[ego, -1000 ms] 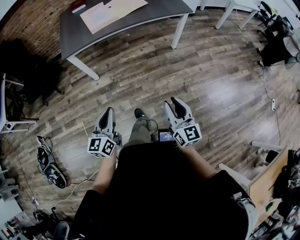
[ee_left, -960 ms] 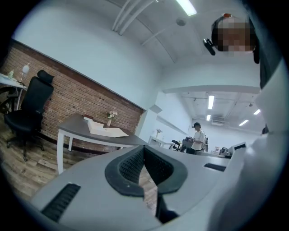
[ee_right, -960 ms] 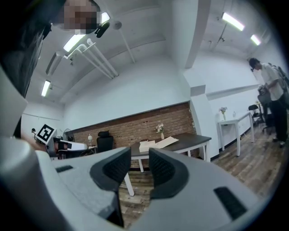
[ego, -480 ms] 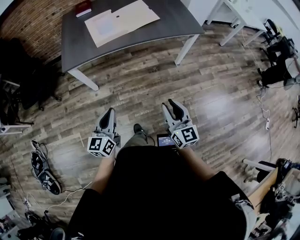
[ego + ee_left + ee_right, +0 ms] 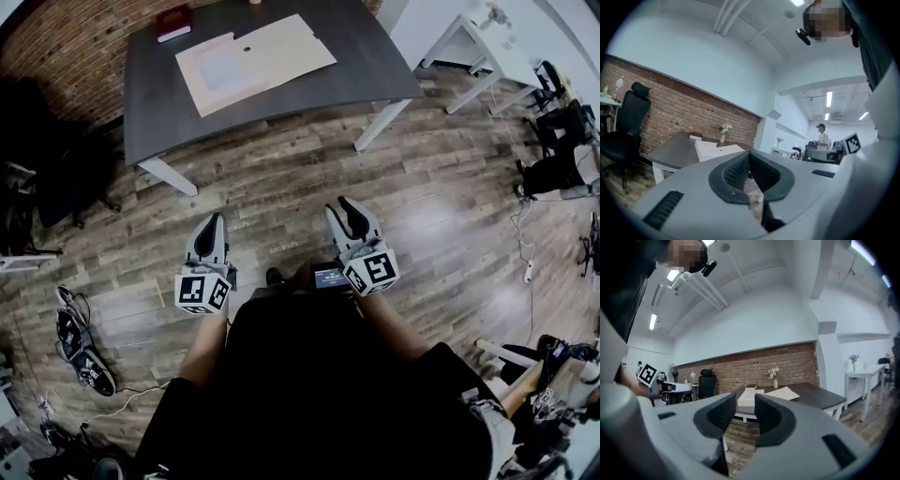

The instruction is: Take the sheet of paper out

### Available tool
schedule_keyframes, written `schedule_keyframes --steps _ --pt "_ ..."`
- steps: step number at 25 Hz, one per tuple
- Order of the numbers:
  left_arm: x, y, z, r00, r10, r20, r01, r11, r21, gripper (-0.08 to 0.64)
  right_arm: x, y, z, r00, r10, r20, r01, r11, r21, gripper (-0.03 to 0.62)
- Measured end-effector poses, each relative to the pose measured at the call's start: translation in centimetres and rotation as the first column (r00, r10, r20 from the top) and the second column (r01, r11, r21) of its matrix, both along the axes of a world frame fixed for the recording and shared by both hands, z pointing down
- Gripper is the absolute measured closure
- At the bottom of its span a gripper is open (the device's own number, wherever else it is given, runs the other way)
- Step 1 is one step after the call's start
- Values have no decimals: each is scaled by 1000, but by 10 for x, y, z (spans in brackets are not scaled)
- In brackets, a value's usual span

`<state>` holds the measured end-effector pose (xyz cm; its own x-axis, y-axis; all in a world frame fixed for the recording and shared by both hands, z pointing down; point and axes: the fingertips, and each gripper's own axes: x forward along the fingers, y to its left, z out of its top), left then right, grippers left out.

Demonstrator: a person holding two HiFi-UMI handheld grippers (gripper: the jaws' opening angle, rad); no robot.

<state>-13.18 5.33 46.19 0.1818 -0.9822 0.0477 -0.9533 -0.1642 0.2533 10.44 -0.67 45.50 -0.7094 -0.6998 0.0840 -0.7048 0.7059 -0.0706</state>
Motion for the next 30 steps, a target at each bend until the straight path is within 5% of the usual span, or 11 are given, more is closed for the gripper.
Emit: schedule_keyframes --steps 12,20,30 --pt "-29 -139 11 993 -108 56 109 994 -25 565 -23 -184 19 997 -71 37 72 997 -28 465" --pt "-48 -256 -36 965 -240 107 238 971 32 565 -37 -303 11 971 -233 50 235 971 -42 465" --pt "-75 -319 -55 926 -350 144 348 937 44 565 -51 -387 22 947 -312 80 318 945 -80 465"
